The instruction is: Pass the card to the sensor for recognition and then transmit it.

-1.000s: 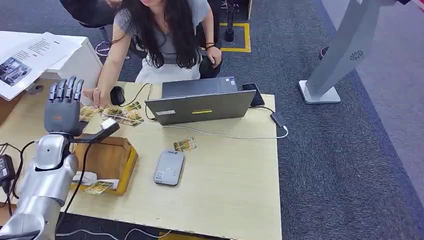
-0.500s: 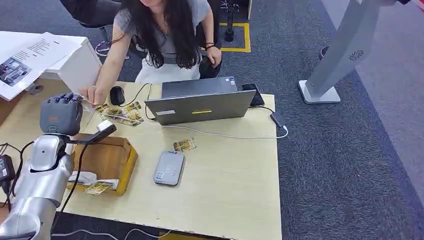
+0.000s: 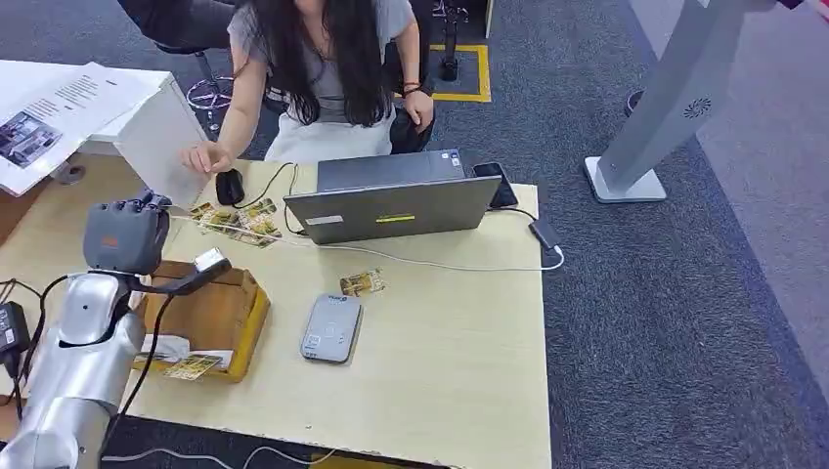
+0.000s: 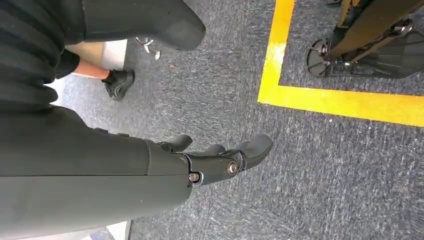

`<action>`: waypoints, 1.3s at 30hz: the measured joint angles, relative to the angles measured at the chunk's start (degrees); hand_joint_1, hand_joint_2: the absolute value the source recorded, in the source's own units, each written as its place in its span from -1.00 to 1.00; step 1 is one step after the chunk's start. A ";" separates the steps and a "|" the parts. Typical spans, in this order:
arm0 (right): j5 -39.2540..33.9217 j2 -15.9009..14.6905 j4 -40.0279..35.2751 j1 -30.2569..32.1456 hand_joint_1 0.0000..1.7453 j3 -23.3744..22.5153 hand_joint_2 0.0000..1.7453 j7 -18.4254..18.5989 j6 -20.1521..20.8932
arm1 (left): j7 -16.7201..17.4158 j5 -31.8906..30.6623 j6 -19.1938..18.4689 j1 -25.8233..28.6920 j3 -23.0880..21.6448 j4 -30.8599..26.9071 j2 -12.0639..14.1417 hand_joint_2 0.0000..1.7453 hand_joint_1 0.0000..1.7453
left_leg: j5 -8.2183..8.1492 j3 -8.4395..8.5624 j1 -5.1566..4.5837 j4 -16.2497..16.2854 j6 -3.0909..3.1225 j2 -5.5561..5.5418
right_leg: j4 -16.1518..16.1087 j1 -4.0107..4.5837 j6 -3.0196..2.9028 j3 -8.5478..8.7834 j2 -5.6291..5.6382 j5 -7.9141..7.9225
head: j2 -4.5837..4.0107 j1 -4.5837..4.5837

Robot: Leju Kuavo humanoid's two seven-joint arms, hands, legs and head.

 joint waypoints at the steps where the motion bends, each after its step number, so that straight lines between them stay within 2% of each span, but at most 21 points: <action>1: -0.06 0.00 0.00 -0.01 -1.00 0.13 1.00 -0.02 0.00 | 0.20 -0.42 -0.13 0.51 -0.50 -1.44 -0.54 1.00 1.00 | 0.00 -0.01 0.00 0.00 0.00 -0.03 | 0.00 0.00 0.00 0.01 -0.02 0.00 | 0.00 0.00; 8: -0.53 0.00 0.00 0.03 -1.00 0.70 1.00 -0.13 0.00 | -0.44 -0.63 -0.33 2.23 -2.80 -6.77 -2.56 1.00 1.00 | 0.00 0.01 0.00 0.03 0.00 0.00 | 0.00 0.00 0.01 -0.02 -0.01 0.01 | 0.00 -0.02; 11: -1.11 0.00 0.00 -0.05 -1.00 0.92 1.00 -0.26 0.04 | 0.13 -2.03 -2.62 3.32 -5.89 -11.11 -4.63 1.00 1.00 | 0.02 -0.02 0.00 0.03 0.03 -0.06 | 0.00 0.00 0.01 0.01 -0.09 0.01 | 0.00 0.02; 15: -1.88 0.00 0.00 0.03 -1.00 1.00 1.00 -0.48 0.00 | 2.49 -2.88 -6.05 4.57 -10.83 -16.44 -6.69 1.00 1.00 | 0.01 -0.02 -0.01 0.03 0.03 -0.02 | 0.00 -0.01 0.02 0.00 -0.06 0.02 | 0.00 0.00; 18: -2.32 0.02 -0.02 0.00 -1.00 1.03 1.00 -0.52 -0.02 | 3.50 -3.04 -7.39 5.55 -13.79 -19.25 -7.65 1.00 1.00 | 0.01 -0.02 -0.01 0.03 0.03 -0.02 | -0.01 -0.01 0.02 0.00 -0.05 0.02 | 0.00 0.00; 20: -2.65 0.02 0.00 0.03 -1.00 1.03 1.00 -0.59 -0.04 | 4.00 -2.38 -10.39 6.07 -15.15 -20.45 -8.00 1.00 1.00 | 0.01 -0.02 -0.01 0.03 0.03 -0.03 | -0.01 -0.01 0.03 -0.01 -0.05 0.01 | 0.00 0.00; 22: -2.93 0.07 -0.02 0.03 -1.00 1.03 1.00 -0.66 -0.04 | 4.70 -2.01 -13.72 6.82 -16.54 -21.26 -8.08 1.00 1.00 | 0.01 -0.02 -0.01 0.03 0.03 -0.02 | -0.01 0.00 0.02 -0.01 -0.04 0.01 | 0.00 -0.02; 25: -3.43 0.09 -0.02 0.06 -1.00 1.03 1.00 -0.66 -0.07 | 5.84 -1.04 -16.48 8.10 -18.27 -21.50 -8.17 1.00 1.00 | 0.01 -0.02 0.00 0.02 0.03 -0.02 | 0.00 0.00 0.02 -0.01 -0.04 0.01 | 0.00 0.00; 32: -3.67 0.18 -0.02 0.12 -1.00 1.22 1.00 -0.61 -0.11 | 6.36 -0.09 -17.64 9.80 -19.67 -21.52 -8.17 1.00 1.00 | 0.01 -0.02 0.00 0.02 0.03 -0.03 | 0.00 0.01 0.02 -0.01 -0.04 0.01 | 0.00 0.00; 36: -4.28 0.28 -0.02 0.12 -1.00 1.35 1.00 -0.57 -0.22 | 8.10 0.08 -20.97 10.47 -19.89 -21.57 -7.84 1.00 1.00 | 0.01 -0.02 0.00 0.02 0.03 0.00 | 0.00 0.00 0.02 0.00 -0.02 0.01 | 0.00 0.00; 39: -4.61 0.39 0.00 0.22 -1.00 1.44 1.00 -0.50 -0.22 | 8.83 0.51 -22.10 11.62 -19.89 -21.54 -7.47 1.00 1.00 | 0.01 -0.03 0.00 0.02 0.03 -0.03 | 0.00 0.00 0.03 -0.01 -0.04 0.00 | 0.00 0.00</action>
